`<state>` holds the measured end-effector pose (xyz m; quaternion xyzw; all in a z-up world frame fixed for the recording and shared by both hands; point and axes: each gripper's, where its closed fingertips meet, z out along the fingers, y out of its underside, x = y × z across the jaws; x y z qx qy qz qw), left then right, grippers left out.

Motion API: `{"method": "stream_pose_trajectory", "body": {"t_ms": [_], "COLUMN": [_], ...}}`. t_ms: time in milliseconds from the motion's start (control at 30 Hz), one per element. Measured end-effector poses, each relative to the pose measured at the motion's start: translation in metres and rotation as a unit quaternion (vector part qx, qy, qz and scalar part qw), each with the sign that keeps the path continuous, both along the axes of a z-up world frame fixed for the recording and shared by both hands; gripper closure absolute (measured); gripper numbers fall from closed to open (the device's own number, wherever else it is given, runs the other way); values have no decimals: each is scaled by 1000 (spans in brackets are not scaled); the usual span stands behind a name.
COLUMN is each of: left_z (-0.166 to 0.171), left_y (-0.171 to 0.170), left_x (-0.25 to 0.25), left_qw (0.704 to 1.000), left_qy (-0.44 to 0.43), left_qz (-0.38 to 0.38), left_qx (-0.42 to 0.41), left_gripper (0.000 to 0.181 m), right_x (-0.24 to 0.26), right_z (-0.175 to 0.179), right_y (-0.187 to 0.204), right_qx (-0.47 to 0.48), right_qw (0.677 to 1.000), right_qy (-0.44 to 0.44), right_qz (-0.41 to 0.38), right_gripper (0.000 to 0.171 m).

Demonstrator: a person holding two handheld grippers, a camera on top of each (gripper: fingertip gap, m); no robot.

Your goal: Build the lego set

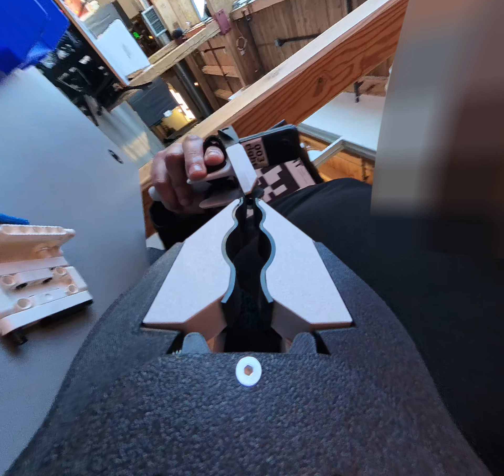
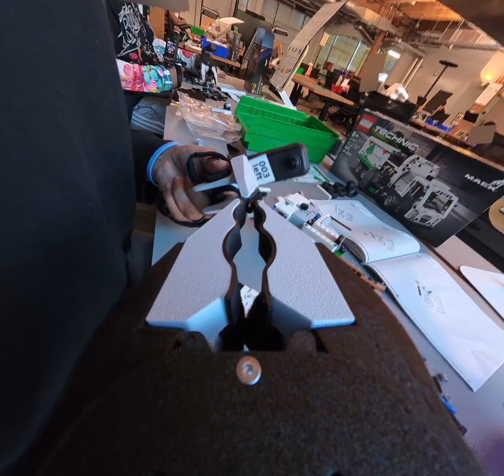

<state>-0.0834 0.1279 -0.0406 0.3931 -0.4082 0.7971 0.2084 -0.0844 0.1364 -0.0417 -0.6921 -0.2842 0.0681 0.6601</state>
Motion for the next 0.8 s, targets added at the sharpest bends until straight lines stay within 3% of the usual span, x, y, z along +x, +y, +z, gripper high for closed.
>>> {"method": "stream_pose_trajectory", "body": {"t_ms": [100,133,233,300,400,500,700,800], "left_z": [-19,-32,-85,-108,-130,-140,-154,-154], "left_y": [-1,0,14,21,15,18,18,11], "left_x": [2,4,15,20,25,31,35,34], "left_qw": [989,975,879,823,794,760,727,731], "left_qy": [-32,-35,-27,-11,21,40,57,43], "left_qz": [51,75,144,170,173,196,186,173], "left_qx": [135,208,454,542,583,618,658,658], "left_gripper": [174,162,134,123,104,99,109,120], "right_x": [10,22,56,65,76,79,50,37], "right_z": [-11,-16,-43,-71,-104,-117,-102,-110], "right_y": [-3,-4,-9,-11,-12,-12,0,5], "right_qx": [-35,-48,-110,-178,-242,-257,-243,-251], "right_qw": [999,998,987,973,953,946,957,958], "right_qy": [13,23,60,73,60,49,53,26], "right_qz": [-19,-39,-99,-127,-173,-189,-148,-136], "right_gripper": [167,167,167,167,167,167,167,167]}}
